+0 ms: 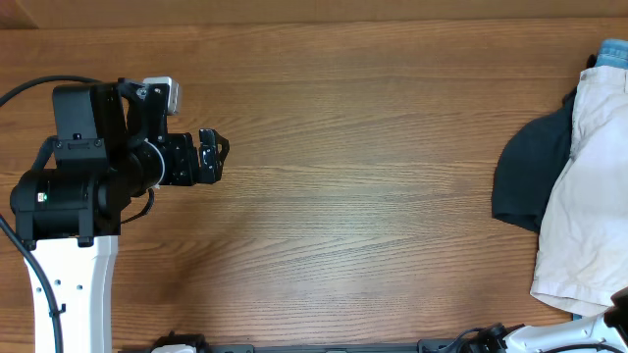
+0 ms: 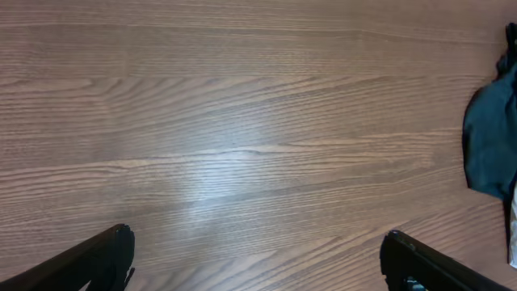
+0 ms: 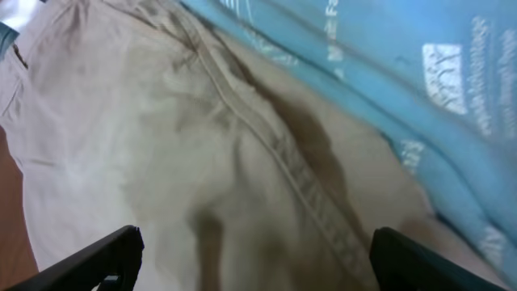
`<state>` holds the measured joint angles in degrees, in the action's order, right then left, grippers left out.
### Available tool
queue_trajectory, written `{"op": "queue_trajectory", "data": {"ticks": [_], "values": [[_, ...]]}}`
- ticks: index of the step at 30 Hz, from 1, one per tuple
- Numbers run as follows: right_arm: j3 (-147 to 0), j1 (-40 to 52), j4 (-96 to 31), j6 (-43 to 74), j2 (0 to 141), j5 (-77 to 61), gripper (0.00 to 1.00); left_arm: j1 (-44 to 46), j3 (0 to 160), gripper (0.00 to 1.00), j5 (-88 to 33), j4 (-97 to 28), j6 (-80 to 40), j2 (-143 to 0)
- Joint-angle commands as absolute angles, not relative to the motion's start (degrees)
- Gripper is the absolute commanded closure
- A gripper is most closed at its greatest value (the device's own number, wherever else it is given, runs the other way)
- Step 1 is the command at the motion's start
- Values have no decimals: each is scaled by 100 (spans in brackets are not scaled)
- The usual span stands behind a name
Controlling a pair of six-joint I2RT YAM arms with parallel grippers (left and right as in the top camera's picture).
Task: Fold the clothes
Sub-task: 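Reach the right gripper to the clothes pile and grasp the beige shorts, then pull the beige shorts left and drop them at table center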
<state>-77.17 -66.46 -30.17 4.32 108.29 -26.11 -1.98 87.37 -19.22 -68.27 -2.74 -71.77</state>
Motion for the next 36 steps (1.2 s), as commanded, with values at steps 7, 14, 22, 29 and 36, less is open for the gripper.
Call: {"op": "queue_trajectory", "data": {"ticks": [7, 14, 22, 29, 36], "values": [[-7684, -6707, -2851, 294, 11489, -3583, 18, -222, 8864, 0, -1909, -6882, -128, -7201], [-7695, -6709, -2257, 1013, 11295, -5341, 66, -222, 8864, 0, -1938, -6928, -128, -7201], [-7695, -6318, -1125, 3256, 10431, -6912, 96, -222, 8864, 0, -1949, -6912, -126, -7201], [-7695, -4840, -1087, 3610, 9555, -7166, 96, -224, 8866, 0, -1949, -6855, -126, -7199], [-7695, -2453, -1074, 3776, 9341, -7164, 96, -224, 9026, 0, -1863, -6810, -123, -7188]]}}
